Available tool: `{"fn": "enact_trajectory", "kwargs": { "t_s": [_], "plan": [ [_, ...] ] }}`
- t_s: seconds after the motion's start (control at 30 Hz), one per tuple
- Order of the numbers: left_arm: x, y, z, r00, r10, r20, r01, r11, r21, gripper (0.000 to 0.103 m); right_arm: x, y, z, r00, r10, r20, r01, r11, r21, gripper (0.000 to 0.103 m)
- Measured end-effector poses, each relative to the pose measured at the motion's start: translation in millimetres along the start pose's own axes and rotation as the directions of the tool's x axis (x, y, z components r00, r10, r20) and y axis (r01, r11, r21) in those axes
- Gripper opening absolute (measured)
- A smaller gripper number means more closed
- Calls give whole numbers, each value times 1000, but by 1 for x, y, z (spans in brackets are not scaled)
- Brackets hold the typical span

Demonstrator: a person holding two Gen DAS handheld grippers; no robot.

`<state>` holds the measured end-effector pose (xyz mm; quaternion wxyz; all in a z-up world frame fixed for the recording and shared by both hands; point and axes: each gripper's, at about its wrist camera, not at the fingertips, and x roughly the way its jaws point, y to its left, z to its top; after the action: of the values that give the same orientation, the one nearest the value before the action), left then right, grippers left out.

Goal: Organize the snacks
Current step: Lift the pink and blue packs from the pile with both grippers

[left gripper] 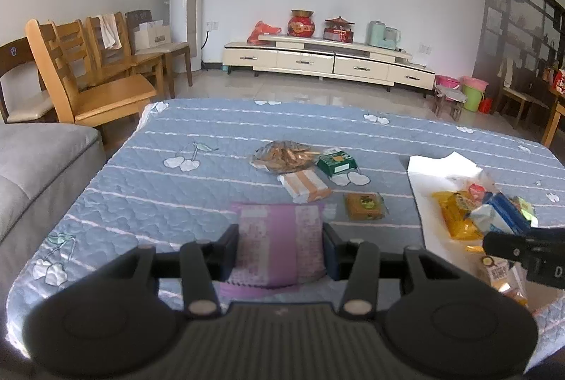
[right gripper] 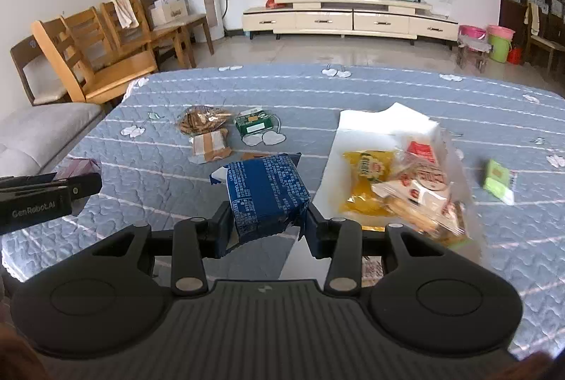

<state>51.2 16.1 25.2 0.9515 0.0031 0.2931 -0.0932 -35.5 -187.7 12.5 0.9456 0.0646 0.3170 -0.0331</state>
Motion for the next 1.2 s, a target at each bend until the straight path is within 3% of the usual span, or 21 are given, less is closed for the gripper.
{"fn": "enact_trajectory", "kwargs": {
  "t_s": [0.27, 1.2],
  "plan": [
    [-17, -5, -4, 1000, -8, 12, 8, 1000, 9, 46, -28, -6, -12, 999, -18, 33, 18, 1000, 5, 51],
    [-33, -28, -9, 999, -33, 26, 31, 998, 59, 46, -49, -20, -20, 995, -26, 92, 24, 1000, 16, 51]
  ]
}}
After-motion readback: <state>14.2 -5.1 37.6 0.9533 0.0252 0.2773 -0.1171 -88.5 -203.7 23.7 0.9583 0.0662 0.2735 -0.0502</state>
